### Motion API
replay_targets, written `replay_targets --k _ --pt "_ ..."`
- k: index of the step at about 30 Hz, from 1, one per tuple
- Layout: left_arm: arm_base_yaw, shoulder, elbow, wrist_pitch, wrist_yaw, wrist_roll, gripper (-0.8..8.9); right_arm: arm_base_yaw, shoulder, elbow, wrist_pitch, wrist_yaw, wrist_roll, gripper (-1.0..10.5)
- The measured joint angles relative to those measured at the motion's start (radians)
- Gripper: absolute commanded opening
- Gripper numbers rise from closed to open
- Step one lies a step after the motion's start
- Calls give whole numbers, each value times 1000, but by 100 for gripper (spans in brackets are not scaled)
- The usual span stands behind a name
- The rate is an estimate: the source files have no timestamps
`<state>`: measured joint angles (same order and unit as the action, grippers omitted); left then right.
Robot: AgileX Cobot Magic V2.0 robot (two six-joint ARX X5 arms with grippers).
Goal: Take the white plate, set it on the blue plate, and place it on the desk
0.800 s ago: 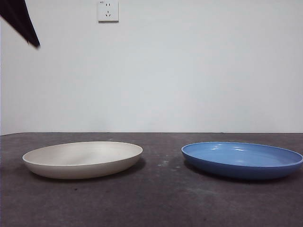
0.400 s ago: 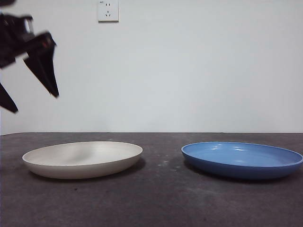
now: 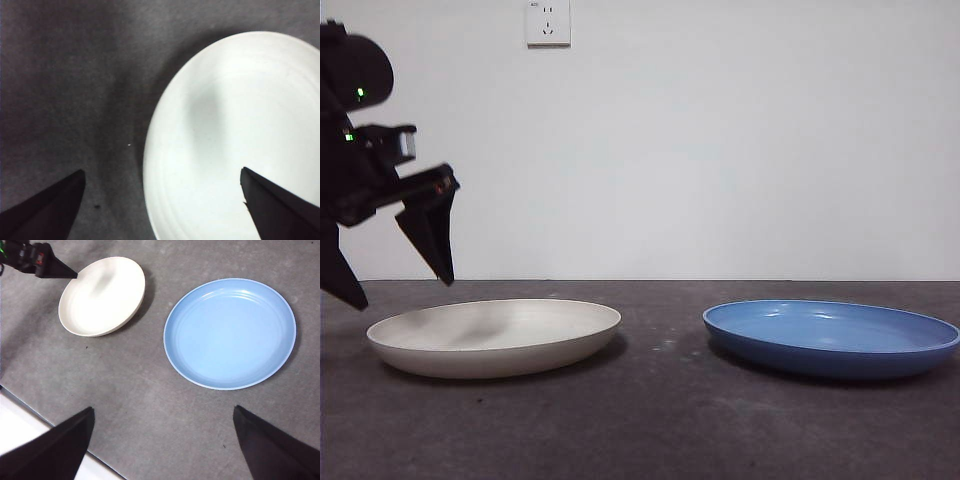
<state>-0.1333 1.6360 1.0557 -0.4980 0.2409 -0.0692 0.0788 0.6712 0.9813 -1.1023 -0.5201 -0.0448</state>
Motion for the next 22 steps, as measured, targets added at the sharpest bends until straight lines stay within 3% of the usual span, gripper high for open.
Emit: replay_targets --k 7,16,22 --pt "-2 61 0 9 -2 0 469 0 0 0 0 0 0 444" --pt "-16 69 0 11 -3 0 105 0 0 0 0 0 0 444" --pt "-16 69 0 3 -5 0 31 0 0 0 0 0 0 444"
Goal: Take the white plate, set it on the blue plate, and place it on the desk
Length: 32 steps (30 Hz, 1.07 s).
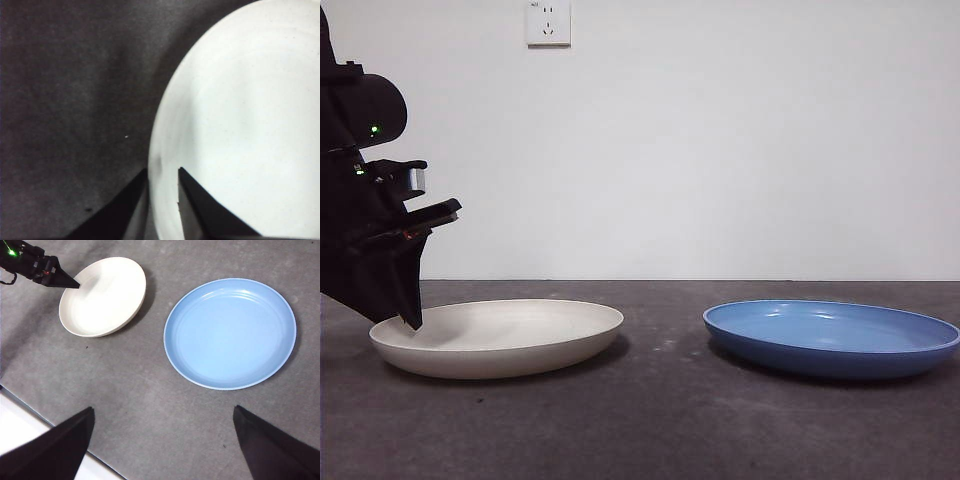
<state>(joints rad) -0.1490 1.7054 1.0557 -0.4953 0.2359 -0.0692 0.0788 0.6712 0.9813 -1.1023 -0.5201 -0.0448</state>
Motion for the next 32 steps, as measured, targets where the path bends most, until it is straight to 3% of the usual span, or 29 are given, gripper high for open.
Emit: replay_targets --k 14,21,32 --pt "0 -4 21 6 -1 -58 9 0 0 0 0 0 0 444" --pt "-7 -118 102 -50 25 -80 9 0 0 0 0 0 0 444" --pt "-198 -158 253 -61 48 -148 10 0 0 0 0 0 2 444"
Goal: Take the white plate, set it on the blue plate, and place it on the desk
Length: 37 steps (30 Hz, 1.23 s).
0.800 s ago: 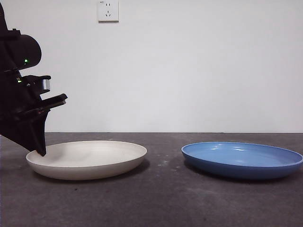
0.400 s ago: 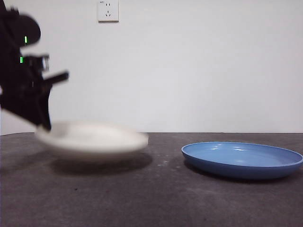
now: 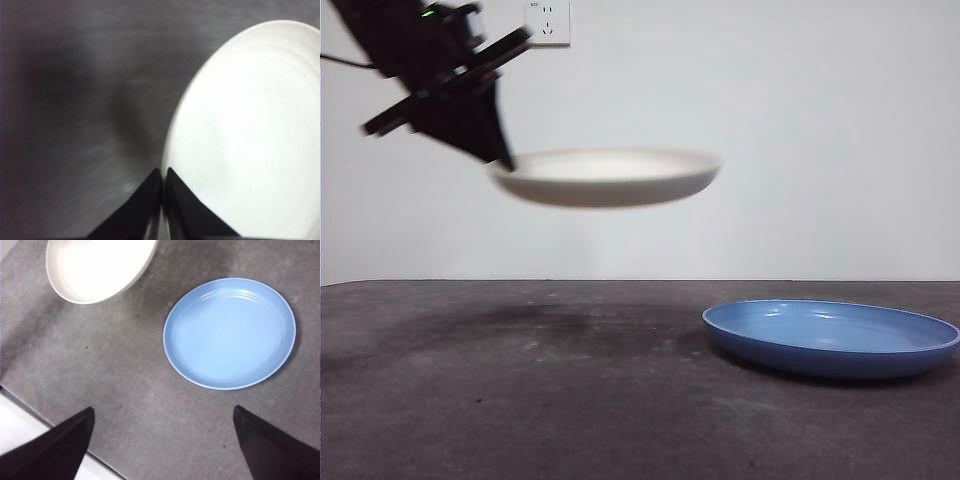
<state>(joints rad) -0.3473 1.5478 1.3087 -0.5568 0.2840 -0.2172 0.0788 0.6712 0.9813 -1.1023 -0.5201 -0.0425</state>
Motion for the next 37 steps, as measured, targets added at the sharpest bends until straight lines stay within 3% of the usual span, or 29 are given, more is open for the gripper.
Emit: replay_targets --k 8,21,37 --pt "-140 91 38 51 -31 -48 10 0 0 8 0 0 23 444" --pt "-279 430 312 18 -53 -90 10 0 0 126 -8 17 33 444" --pt "-336 618 453 -27 -97 -92 10 0 -10 140 -25 27 47 444"
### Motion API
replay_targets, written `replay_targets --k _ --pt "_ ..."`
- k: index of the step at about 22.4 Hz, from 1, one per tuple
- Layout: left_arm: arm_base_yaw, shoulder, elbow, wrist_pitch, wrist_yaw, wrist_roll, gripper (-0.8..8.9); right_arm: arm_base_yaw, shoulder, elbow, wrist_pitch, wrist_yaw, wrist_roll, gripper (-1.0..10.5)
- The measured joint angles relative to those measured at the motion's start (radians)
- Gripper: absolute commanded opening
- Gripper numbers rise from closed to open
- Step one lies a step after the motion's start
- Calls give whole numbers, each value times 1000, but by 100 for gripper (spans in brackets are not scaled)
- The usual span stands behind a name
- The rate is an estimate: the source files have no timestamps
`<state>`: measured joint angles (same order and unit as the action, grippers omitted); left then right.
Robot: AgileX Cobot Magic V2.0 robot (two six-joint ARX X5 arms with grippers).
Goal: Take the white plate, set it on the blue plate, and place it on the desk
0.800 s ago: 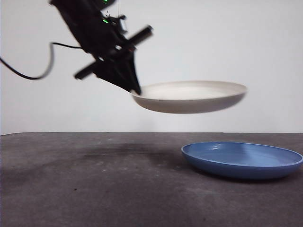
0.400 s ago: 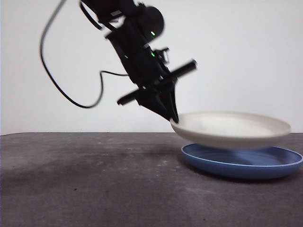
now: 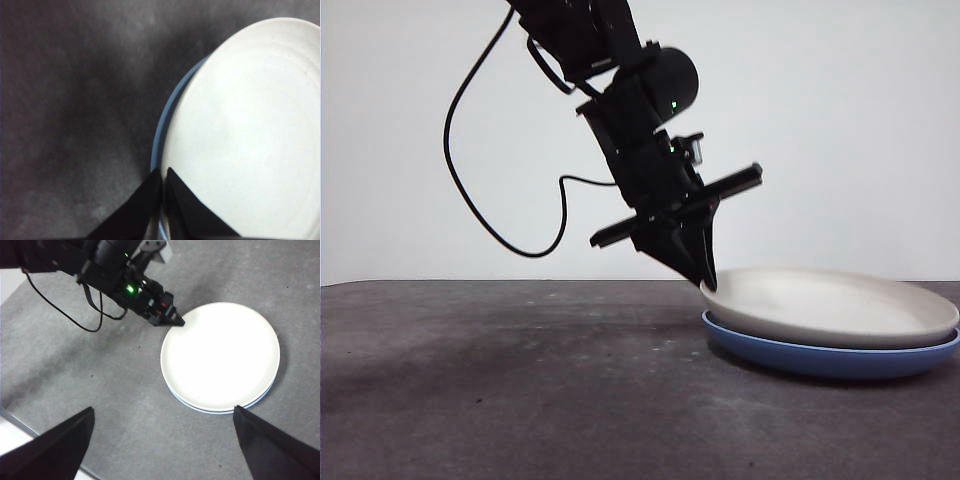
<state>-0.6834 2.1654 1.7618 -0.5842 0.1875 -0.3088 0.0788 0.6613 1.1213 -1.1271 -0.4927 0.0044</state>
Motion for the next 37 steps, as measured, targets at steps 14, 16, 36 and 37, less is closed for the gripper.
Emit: replay_targets --k 14,16,36,37 --pt "-14 13 106 -141 0 40 388 0 -1 0 0 0 0 444" --pt "-14 13 194 -224 1 76 388 0 -1 0 0 1 0 444" --pt "283 -746 -76 -356 135 249 383 0 -1 0 -17 74 0 444" --pt "283 -785 -135 -338 153 250 383 0 -1 0 -17 74 0 444"
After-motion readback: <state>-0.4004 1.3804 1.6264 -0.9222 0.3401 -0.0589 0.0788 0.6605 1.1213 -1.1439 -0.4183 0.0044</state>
